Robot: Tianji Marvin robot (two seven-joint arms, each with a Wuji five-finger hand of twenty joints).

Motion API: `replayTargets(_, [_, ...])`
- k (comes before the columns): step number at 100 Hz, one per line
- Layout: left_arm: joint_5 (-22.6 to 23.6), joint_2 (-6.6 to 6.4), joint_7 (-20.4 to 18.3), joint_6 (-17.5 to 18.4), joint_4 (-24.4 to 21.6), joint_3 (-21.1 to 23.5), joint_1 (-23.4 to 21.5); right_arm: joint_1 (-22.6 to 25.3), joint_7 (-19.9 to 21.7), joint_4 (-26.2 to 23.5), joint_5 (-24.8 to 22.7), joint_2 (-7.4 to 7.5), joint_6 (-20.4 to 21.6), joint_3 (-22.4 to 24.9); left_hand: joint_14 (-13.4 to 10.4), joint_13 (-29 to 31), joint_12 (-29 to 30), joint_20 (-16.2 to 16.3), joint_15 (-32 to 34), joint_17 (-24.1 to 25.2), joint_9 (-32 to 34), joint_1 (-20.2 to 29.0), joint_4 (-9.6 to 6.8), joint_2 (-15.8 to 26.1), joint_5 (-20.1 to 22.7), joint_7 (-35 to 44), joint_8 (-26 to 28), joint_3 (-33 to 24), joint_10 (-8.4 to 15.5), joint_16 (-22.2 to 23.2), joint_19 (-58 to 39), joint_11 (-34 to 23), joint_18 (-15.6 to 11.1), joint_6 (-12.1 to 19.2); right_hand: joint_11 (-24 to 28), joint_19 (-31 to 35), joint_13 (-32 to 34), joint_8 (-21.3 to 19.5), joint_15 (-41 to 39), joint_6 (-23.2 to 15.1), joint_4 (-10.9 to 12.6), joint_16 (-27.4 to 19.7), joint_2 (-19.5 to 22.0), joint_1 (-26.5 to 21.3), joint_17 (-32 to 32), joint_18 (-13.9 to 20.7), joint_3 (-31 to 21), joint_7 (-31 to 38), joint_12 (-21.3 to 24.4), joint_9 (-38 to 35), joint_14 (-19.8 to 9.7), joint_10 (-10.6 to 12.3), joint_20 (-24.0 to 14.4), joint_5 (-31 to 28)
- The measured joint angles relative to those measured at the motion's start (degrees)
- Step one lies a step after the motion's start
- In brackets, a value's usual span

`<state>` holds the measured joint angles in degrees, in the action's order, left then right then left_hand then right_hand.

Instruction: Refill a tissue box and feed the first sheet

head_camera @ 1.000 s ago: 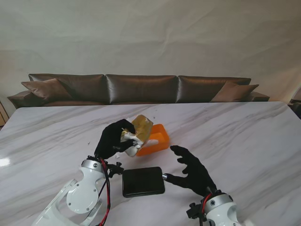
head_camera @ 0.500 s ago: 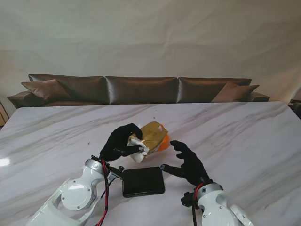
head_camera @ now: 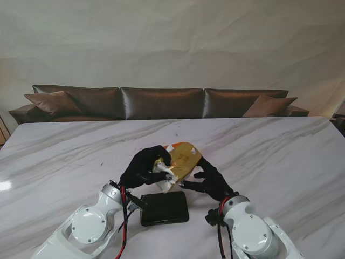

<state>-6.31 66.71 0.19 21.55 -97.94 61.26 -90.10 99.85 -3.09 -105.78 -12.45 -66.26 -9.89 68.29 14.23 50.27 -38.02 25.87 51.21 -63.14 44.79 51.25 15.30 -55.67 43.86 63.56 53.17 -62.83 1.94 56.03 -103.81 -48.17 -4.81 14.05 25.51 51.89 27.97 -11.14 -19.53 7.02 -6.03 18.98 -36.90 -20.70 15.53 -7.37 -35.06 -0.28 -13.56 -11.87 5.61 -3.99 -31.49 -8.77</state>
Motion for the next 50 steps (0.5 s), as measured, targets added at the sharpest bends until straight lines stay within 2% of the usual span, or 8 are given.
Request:
replayTargets(13, [-1.4, -0.11, -0.8, 0.3, 0.3, -0.3, 0.3, 0.1, 2.7, 0.2, 2.1, 0.55, 3.6, 0.8, 0.1, 0.0, 0.0, 0.0, 0.0, 0.0, 0.0, 0.0, 0.0, 0.0, 0.0, 0.0, 0.0, 0.0, -0.2, 0.2, -0.2, 0.0, -0.1, -0.1, 0.1, 0.0, 0.0, -0.3, 0.3, -4.6, -1.7, 0.0, 0.1, -8.6, -0.5, 0.0, 4.3, -0.4, -0.3, 0.0, -0.1, 2.6, -0.6, 0.0])
replayTargets(22, [-2.0, -0.05, -0.9, 0.3, 0.8, -0.4, 0.5, 0.8, 4.8, -0.3, 2.2, 0.92, 5.4, 1.8, 0.1, 0.0, 0.0, -0.1, 0.0, 0.0, 0.0, 0.0, 0.0, 0.0, 0.0, 0.7, 0.2, 0.0, -0.2, 0.2, -0.2, 0.0, -0.1, -0.1, -0.4, -0.3, 0.0, -0.3, 1.1, -4.8, -1.8, 0.0, -1.2, -12.8, -1.0, 0.0, 5.8, -1.0, -0.3, 0.0, -0.7, 3.8, -0.7, 0.9])
replayTargets(24, [-2.3, -0.03, -1.0, 0.3, 0.9, -0.4, 0.6, 1.0, 5.2, -0.5, 2.2, 1.02, 5.6, 2.0, 0.1, 0.0, 0.0, -0.1, 0.0, 0.0, 0.0, 0.0, 0.0, 0.0, 0.0, 0.8, 0.3, 0.0, -0.2, 0.2, -0.2, 0.0, -0.1, -0.1, -0.6, -0.4, 0.0, -0.9, 1.4, -4.8, -1.8, 0.0, -4.9, -12.7, -1.1, 0.0, 1.4, -1.1, -0.3, 0.0, -0.8, 4.2, -0.8, 0.9])
replayTargets(26, [-2.8, -0.01, -1.0, 0.3, 1.0, -0.4, 0.6, 1.2, 5.5, -0.7, 2.2, 1.11, 5.8, 2.2, 0.1, 0.0, 0.0, -0.1, 0.0, 0.0, 0.0, 0.0, 0.0, 0.0, 0.0, 0.8, 0.6, 0.0, -0.2, 0.2, -0.2, 0.0, -0.1, -0.1, -0.7, -0.6, 0.4, -1.8, 1.8, -4.8, -2.9, 0.0, -12.6, -11.2, -1.1, 0.0, -9.7, -1.3, -0.3, 0.0, -1.0, 4.4, -1.2, 0.9])
replayTargets(29, [-3.7, 0.04, -1.2, 0.4, 1.2, -0.5, 0.6, 1.5, 5.6, -0.9, 2.4, 1.26, 6.1, 2.5, 0.1, 0.0, 0.0, -0.1, 0.0, 0.0, 0.0, 0.0, 0.0, 0.0, 0.0, 0.8, 0.7, 0.0, -0.2, 0.2, -0.2, 0.0, -0.1, -0.1, -0.8, -1.4, 0.7, -4.0, 1.8, -4.8, -4.6, 0.0, -22.3, -5.1, -1.1, 0.0, -23.2, -1.6, -0.3, -0.5, -1.3, 5.0, -1.5, 0.9])
replayTargets(32, [-4.8, 0.09, -1.4, 0.5, 1.5, -0.5, 0.7, 1.8, 5.6, -1.0, 2.7, 1.38, 6.3, 2.7, 0.1, 0.0, 0.0, -0.1, 0.0, 0.0, 0.0, 0.0, 0.0, 0.0, 0.0, 0.8, 0.7, 0.0, -0.2, 0.2, -0.2, 0.0, -0.1, -0.1, -0.8, -1.4, 1.4, -7.9, 2.0, -4.8, -5.5, 0.1, -27.3, -2.1, -1.0, 0.0, -30.8, -1.6, -0.3, -1.4, -1.5, 5.7, -2.0, 0.9])
replayTargets(40, [-6.2, 0.19, -1.8, 0.8, 2.2, -0.6, 0.9, 2.6, 5.1, -1.3, 3.9, 1.47, 7.4, 2.9, 0.1, 0.0, 0.0, -0.1, 0.0, 0.0, 0.6, 0.0, 0.0, 0.0, 0.0, 1.1, 0.8, 0.0, -0.2, 0.2, -0.2, 0.0, -0.1, -0.2, -0.3, -1.4, 3.7, -13.6, 2.2, -4.8, -6.5, 0.5, -30.9, 0.3, -0.4, 0.0, -36.4, -0.9, -0.3, -5.3, -2.2, 7.0, -2.7, 0.8])
replayTargets(50, [-6.1, 0.25, -1.8, 0.9, 2.9, -0.8, 1.2, 3.5, 4.3, -1.4, 4.7, 1.47, 8.4, 3.1, 0.1, 0.0, -0.1, -0.2, 0.1, -0.1, 0.7, 0.0, 0.0, 0.0, 0.0, 1.5, 1.1, 0.0, -0.1, 0.2, -0.2, 0.0, -0.1, -0.2, -1.5, -1.4, 5.8, -15.2, 2.4, -4.8, -6.6, 0.7, -30.9, 1.7, 0.2, 0.0, -37.0, 0.1, 0.0, -6.1, -2.3, 7.0, -2.8, 0.1])
